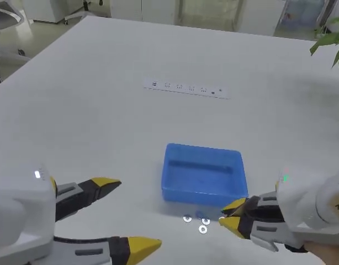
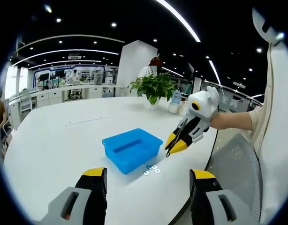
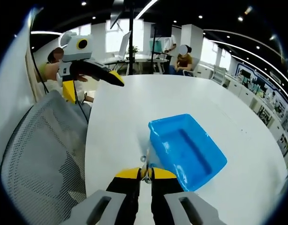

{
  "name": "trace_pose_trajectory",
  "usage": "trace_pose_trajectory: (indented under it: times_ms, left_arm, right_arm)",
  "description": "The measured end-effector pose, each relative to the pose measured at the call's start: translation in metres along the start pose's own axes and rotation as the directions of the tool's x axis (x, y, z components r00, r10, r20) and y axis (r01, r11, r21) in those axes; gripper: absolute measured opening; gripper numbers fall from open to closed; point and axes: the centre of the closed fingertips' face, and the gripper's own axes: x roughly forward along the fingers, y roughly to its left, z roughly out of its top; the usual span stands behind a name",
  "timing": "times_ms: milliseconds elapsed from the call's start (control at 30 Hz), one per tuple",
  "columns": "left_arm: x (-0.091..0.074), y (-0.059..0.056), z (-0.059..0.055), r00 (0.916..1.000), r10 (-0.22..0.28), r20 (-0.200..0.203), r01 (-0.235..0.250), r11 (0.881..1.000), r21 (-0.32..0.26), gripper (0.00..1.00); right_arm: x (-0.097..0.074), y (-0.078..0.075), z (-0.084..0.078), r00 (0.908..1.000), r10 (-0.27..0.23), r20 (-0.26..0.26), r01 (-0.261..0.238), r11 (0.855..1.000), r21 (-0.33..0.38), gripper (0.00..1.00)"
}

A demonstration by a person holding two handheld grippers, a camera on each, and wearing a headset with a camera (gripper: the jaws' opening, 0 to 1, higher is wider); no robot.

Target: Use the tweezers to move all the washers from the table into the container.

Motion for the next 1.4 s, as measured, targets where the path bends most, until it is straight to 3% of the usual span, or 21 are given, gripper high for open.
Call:
trace_pose_trajectory:
  times_ms: [467, 867, 1033, 1400]
  left_arm:
    - [-0.007, 0.004, 0.003, 0.9998, 0.019, 0.008, -0.019, 1.0, 0.006, 0.72]
    - [-0.015, 0.008, 0.003, 0.9988, 0.047, 0.014, -0.047, 0.999, 0.001, 0.72]
    - [-0.016, 0.011, 0.002, 0.9982, 0.059, 0.012, -0.059, 0.998, -0.002, 0.72]
    - [-0.018, 0.018, 0.0, 0.997, 0.078, 0.003, -0.078, 0.997, -0.009, 0.72]
  right_arm:
    - [0.001, -0.045, 0.024, 0.9977, -0.051, 0.044, 0.05, 0.999, 0.012, 0.04]
    - [0.024, -0.091, 0.011, 0.9955, -0.091, 0.026, 0.085, 0.98, 0.18, 0.04]
    - [0.035, -0.1, 0.006, 0.9958, -0.091, 0.011, 0.086, 0.973, 0.213, 0.04]
    - [0.054, -0.102, -0.012, 0.9956, -0.071, -0.061, 0.082, 0.978, 0.194, 0.05]
